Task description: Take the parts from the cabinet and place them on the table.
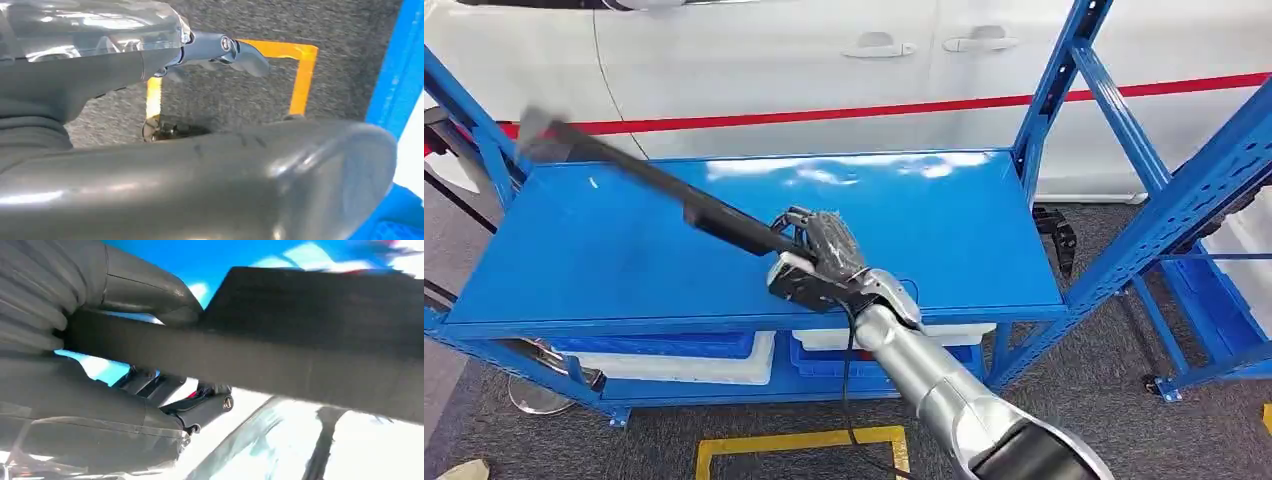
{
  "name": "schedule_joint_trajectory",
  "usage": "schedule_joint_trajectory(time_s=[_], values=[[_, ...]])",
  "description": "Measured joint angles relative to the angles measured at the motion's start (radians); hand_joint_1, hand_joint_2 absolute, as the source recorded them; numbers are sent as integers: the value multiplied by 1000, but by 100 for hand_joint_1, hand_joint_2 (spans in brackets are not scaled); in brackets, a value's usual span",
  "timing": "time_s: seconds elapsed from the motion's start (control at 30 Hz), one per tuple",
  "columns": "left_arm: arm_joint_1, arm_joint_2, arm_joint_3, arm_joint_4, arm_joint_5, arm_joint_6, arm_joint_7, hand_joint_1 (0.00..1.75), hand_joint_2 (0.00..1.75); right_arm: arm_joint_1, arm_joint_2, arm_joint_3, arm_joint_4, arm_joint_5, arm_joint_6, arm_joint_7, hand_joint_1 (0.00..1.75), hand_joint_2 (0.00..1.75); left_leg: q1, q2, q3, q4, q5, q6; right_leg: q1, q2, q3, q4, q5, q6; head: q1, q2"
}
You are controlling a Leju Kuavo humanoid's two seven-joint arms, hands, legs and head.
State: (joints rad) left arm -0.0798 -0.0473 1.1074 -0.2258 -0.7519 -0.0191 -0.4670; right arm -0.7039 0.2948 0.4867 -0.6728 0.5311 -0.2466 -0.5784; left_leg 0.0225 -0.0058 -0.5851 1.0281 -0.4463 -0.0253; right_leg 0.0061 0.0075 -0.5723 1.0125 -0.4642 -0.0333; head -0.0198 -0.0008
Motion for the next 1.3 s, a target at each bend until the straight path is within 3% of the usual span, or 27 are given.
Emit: schedule_joint_trajectory(time_s=[0.03, 0.13, 0.17, 0.2, 0.23, 0.3, 0.33, 0.37, 0.43, 0.47, 0.5, 0.53, 0.63, 0.67, 0.73, 0.8, 0.83, 0.87, 0.9, 0.93, 1.0, 1.03, 1.07, 1.17, 1.2, 1.23, 1.3], values=[[-2, 0, 4, 0, 1, -7, -11, 0, 0, 30, -17, -15, -94, -104, 68, -12, 164, 175, -6, -2, 7, -19, -2, 5, 5, -2, -6, 7, -1, 4, 0, 0], [6, 0, 9, 0, 5, -26, -33, 0, 0, 109, -75, -40, -317, -333, 238, -37, 164, 175, -10, -3, 0, -14, -1, 18, 2, -5, -7, 1, 2, 17, 1, 0], [8, -3, 12, 1, 9, -32, -41, 0, 0, 137, -99, -46, -396, -428, 320, -53, 164, 175, 2, -1, 5, -25, 4, 27, 4, -4, -10, 7, -8, 25, 0, 0], [8, -4, 14, 1, 12, -37, -48, 0, 0, 164, -125, -51, -459, -500, 382, -75, 164, 175, 0, -2, 6, -26, 5, 31, 1, -3, -16, 28, -26, 33, 2, 0], [7, -4, 16, 1, 14, -40, -51, 0, 0, 192, -152, -54, -546, -601, 474, -99, 164, 175, 0, -1, 5, -26, 4, 40, -1, -2, -43, 87, -65, 37, 2, 0], [8, -4, 20, 1, 14, -42, -54, 0, 0, 255, -199, -58, -688, -729, 597, -103, 164, 175, -1, 0, 6, -26, 2, 44, -7, -2, -124, 254, -142, 46, 2, 0], [10, -5, 21, 1, 15, -42, -53, 0, 0, 286, -222, -61, -758, -774, 643, -89, 164, 175, -1, 0, 6, -25, 1, 44, -10, -2, -153, 309, -156, 49, 2, 0], [11, -5, 23, 1, 15, -42, -47, 0, 0, 310, -239, -61, -810, -803, 675, -81, 164, 175, -1, 0, 7, -24, 1, 44, -14, -3, -162, 318, -143, 52, 2, 0], [10, -6, 28, 1, 14, -43, -36, 0, 0, 340, -262, -60, -904, -819, 710, -66, 164, 175, -1, 0, 8, -18, -2, 40, -20, -4, -114, 208, -67, 53, 2, 0], [8, -8, 29, 1, 11, -43, -30, 0, 0, 348, -271, -60, -945, -817, 715, -58, 164, 175, 0, 0, 9, -14, -5, 38, -23, -5, -67, 112, -18, 52, 2, 0], [8, -8, 29, 1, 8, -44, -20, 0, 0, 352, -279, -60, -980, -812, 715, -52, 164, 175, -1, -1, 7, -10, -9, 32, -24, -5, -32, 33, 3, 50, 3, 0], [5, -8, 29, 1, 3, -44, -14, 0, 0, 359, -283, -57, -1012, -805, 710, -51, 164, 175, -8, -2, 2, -1, -12, 26, -16, -4, -27, 21, 0, 46, 2, 0], [6, -8, 29, 1, -8, -42, 5, 0, 0, 387, -299, -55, -1096, -777, 670, -59, 164, 175, -6, -2, 2, -9, -3, 11, -14, -2, -34, 28, 5, 32, 1, 0], [7, -7, 29, 1, -11, -41, 7, 0, 0, 391, -303, -54, -1114, -774, 665, -59, 164, 175, -6, -2, 0, -8, -5, 4, -19, -3, -35, 19, 12, 20, 2, 0], [6, -7, 29, 1, -15, -41, 11, 0, 0, 394, -309, -50, -1141, -771, 660, -63, 164, 175, -3, 0, -21, 49, -75, -1, -21, -7, -43, 15, 23, 4, 0, 0], [4, -7, 29, 1, -18, -41, 19, 0, 0, 406, -316, -49, -1163, -733, 622, -97, 164, 175, -2, 0, -77, 208, -165, -3, -16, -7, -56, 15, 27, -6, 0, 0], [5, -6, 29, 1, -20, -40, 22, 0, 0, 415, -320, -48, -1174, -707, 593, -107, 164, 175, -2, 0, -99, 277, -194, -4, -12, -10, -65, 18, 37, -7, 0, 0], [5, -5, 29, 1, -21, -39, 25, 0, 0, 422, -325, -48, -1182, -683, 559, -114, 164, 175, -2, 0, -98, 299, -200, -3, -9, -10, -73, 18, 43, -8, 0, 0], [5, -5, 29, 1, -21, -39, 27, 0, 0, 426, -331, -46, -1187, -670, 535, -114, 164, 175, -3, 0, -71, 270, -185, 1, -7, -10, -80, 20, 50, -8, 0, 0], [5, -4, 29, 1, -21, -38, 29, 0, 0, 428, -339, -44, -1191, -663, 515, -114, 164, 175, -4, 0, -25, 201, -156, 5, -5, -9, -87, 20, 56, -7, 0, 0], [2, 4, 29, 1, -21, -38, 32, 0, 0, 428, -354, -37, -1197, -660, 480, -114, 164, 175, -11, 0, 111, -5, -98, 24, -3, -7, -97, 21, 72, -4, 0, 0], [-2, 9, 29, 1, -23, -38, 33, 0, 0, 431, -359, -35, -1202, -663, 468, -114, 164, 175, -15, 2, 122, -35, -108, 26, 1, -8, -97, 21, 78, 3, 2, 0], [-3, 8, 29, 1, -24, -38, 32, 0, 0, 430, -369, -31, -1206, -665, 454, -114, 164, 175, -21, 1, 118, -38, -92, 24, -4, -9, -97, 20, 82, 8, 2, 0], [2, 15, 29, 1, -27, -38, 34, 0, 0, 434, -388, -20, -1223, -664, 429, -114, 164, 175, -27, 1, 109, -42, -68, 39, -11, -10, -96, 9, 108, 29, 0, 0], [1, 14, 29, 1, -27, -38, 34, 0, 0, 437, -399, -18, -1229, -664, 429, -114, 164, 175, -14, 8, 107, -54, -48, 43, -13, -7, -104, 15, 95, 34, 0, 0], [0, 14, 29, 1, -28, -38, 33, 0, 0, 438, -407, -16, -1236, -665, 430, -115, 164, 175, -16, 9, 92, -57, -33, 52, -11, -6, -119, 45, 36, 38, 2, 0], [1, 14, 29, 1, -27, -39, 31, 0, 0, 441, -421, -14, -1243, -665, 442, -114, 164, 175, -15, 12, 60, -57, -10, 56, -17, -6, -154, 184, -92, 47, 5, 0]])
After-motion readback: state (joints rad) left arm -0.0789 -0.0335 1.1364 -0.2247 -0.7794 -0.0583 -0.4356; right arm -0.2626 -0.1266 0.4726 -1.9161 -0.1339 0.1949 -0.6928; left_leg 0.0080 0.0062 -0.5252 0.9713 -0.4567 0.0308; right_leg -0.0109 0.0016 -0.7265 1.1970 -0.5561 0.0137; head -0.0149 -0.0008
